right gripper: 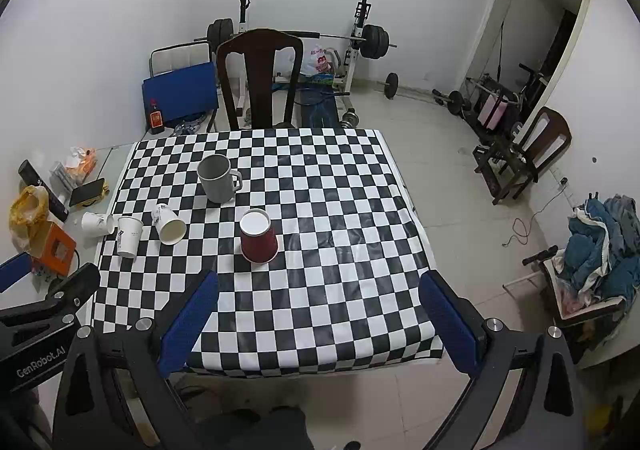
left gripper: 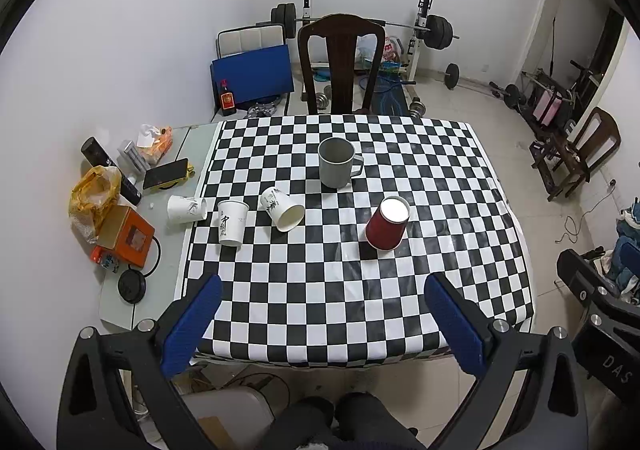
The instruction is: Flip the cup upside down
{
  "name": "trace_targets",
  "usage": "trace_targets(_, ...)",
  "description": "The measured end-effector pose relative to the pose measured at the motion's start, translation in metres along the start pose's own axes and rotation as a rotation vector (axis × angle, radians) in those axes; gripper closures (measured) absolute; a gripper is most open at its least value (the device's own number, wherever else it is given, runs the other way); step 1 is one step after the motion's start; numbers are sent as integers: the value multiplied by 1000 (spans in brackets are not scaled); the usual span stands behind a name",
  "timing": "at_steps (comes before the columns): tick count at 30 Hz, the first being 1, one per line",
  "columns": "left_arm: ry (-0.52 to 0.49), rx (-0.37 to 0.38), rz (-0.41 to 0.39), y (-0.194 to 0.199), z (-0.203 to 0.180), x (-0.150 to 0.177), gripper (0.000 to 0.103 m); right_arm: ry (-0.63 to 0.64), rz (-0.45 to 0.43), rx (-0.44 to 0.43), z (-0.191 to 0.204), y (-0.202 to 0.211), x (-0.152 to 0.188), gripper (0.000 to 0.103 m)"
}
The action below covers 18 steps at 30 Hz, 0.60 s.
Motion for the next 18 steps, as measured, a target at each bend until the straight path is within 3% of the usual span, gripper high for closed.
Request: trace_targets(18, 6, -12, 0, 12, 3, -1, 0, 1, 4, -7, 2, 9, 0, 2)
Point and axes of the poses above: each gripper's, at about its wrist camera, not at the fingertips, and y roughly against the way its jaws point, z to its left, x to its underside, the point moved 8 cm from there along -y, roughly the way its jaws point, and after that the axes turned 13 degrees about -y, right-handed, at the moved point
